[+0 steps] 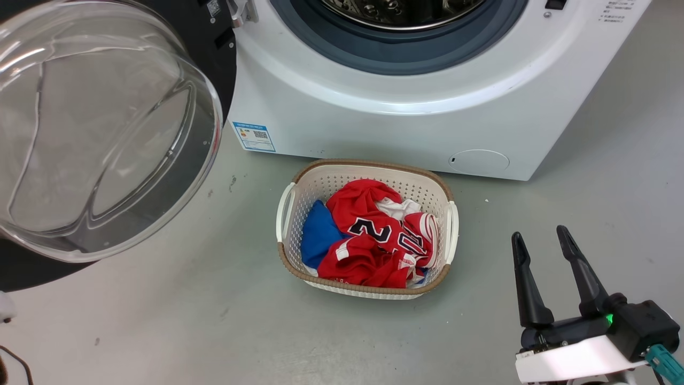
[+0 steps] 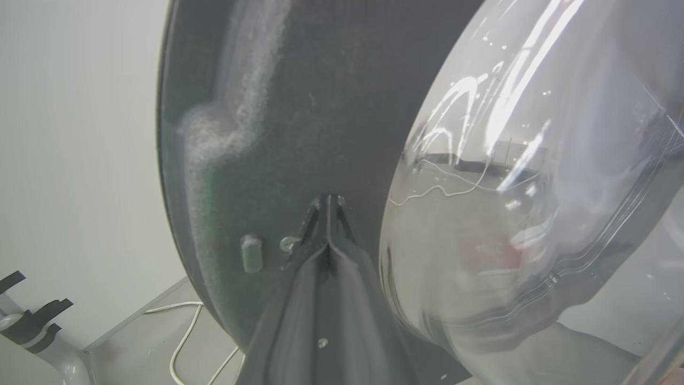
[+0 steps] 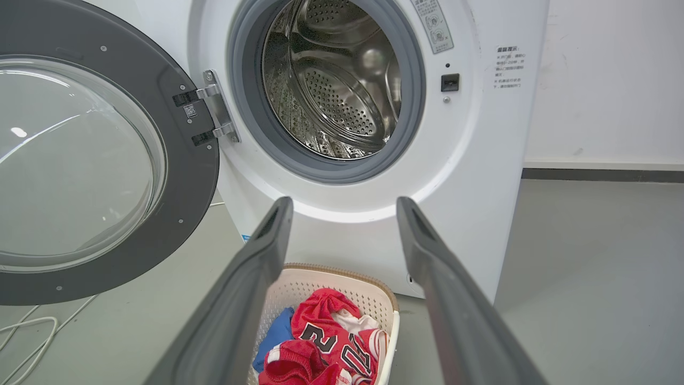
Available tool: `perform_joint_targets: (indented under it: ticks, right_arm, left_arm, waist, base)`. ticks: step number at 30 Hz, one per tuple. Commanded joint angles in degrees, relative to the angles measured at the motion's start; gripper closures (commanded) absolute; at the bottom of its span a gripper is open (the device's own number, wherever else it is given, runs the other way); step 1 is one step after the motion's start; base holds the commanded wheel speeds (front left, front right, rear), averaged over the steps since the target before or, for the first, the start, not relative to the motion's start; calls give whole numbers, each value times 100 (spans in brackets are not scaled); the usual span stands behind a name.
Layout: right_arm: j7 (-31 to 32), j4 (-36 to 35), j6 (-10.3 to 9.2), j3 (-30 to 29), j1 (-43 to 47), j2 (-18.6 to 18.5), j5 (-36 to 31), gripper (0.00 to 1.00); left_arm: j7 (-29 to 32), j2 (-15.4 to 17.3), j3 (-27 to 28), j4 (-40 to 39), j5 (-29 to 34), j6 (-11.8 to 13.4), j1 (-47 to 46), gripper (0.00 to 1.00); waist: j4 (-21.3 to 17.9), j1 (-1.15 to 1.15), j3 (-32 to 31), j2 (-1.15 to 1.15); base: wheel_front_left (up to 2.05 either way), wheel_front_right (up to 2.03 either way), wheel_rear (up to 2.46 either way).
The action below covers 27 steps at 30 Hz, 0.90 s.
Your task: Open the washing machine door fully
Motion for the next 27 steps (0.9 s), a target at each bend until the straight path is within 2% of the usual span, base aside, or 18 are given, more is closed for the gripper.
perform_joint_targets:
  ticks: [1, 8, 14, 23, 27]
  right_arm:
    - [-12, -28, -1, 7, -99, 15, -39, 0]
    - [-12, 9, -1, 1, -81, 15, -36, 0]
    - [-12, 65, -1, -42, 58, 15, 16, 0]
    - [-11, 110, -1, -129, 285, 15, 53, 0]
    - [-11, 135, -1, -185, 462, 16, 63, 0]
  left_arm:
    - [13, 104, 60, 70, 44, -31, -126, 100]
    - [13, 164, 160, 354, 96, -183, -204, 100]
    - [13, 8, 164, 278, 160, -366, 44, 100]
    - [13, -437, -150, -506, 382, -516, 520, 100]
    - [13, -709, -519, -1147, 604, -539, 886, 100]
  waist:
    - [-17, 0, 9, 0]
    - [-50, 0, -37, 0]
    - [-79, 0, -297, 0]
    - [-71, 0, -810, 0]
    - [-86, 0, -1110, 0]
  base:
    - [0, 0, 0]
    - [0, 0, 0]
    - [0, 0, 0]
    - [0, 0, 0]
    - [0, 0, 0]
